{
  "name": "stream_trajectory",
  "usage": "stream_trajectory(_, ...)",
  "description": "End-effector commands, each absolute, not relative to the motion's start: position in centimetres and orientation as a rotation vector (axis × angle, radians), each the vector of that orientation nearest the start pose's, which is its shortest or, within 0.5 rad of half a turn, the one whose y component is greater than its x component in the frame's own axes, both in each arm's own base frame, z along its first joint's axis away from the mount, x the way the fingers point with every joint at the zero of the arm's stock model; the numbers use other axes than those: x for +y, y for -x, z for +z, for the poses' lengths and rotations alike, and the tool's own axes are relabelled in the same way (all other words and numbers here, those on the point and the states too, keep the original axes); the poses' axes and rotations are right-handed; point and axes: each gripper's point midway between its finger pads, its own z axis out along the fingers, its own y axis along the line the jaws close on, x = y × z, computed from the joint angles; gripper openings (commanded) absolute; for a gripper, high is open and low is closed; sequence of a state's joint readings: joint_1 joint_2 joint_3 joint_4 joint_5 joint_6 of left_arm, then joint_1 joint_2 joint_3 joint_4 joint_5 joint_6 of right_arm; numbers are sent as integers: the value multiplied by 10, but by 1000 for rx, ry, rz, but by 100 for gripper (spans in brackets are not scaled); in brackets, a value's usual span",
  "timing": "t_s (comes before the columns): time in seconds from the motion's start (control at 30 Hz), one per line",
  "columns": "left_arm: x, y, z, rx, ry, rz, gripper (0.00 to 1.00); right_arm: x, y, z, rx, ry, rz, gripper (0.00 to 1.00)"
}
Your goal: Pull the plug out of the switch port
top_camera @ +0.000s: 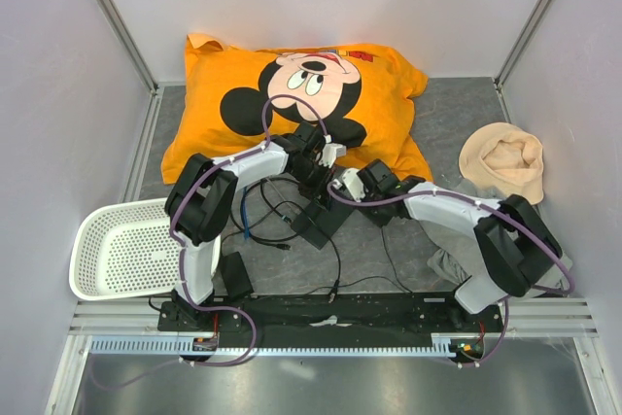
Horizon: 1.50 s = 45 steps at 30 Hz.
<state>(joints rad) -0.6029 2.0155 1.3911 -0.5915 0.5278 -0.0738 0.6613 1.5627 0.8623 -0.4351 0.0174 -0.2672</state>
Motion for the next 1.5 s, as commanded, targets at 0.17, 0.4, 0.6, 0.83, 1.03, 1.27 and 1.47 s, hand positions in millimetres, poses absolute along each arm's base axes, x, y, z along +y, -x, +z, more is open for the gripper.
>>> stream_trajectory(0.17, -264, -302, -4, 2714, -977, -534, 2, 87, -350, 109, 2304, 761, -204, 0)
stream_trajectory(0.4, -280, -319, 43, 2571, -1000, -585, 2, -10, -413, 112, 2325, 432, -477, 0)
stream_trajectory(0.6, -278, -328, 78, 2474, -1007, -567, 2, 27, -424, 143, 2275, 491, -213, 55)
stream_trajectory(0.83, -258, -343, 143, 2411, -877, -800, 1, 203, -303, 196, 1877, 1197, 464, 67)
stream_trajectory(1.03, -223, -375, 169, 2373, -766, -788, 4, 282, -236, 157, 1773, 1575, 672, 68)
stream_trajectory(1.27, -202, -375, 160, 2422, -646, -766, 8, 328, -266, 119, 1886, 1508, 630, 62)
stream_trajectory(1.47, -199, -345, 139, 2469, -641, -832, 9, 331, -302, 118, 2002, 1197, 526, 60)
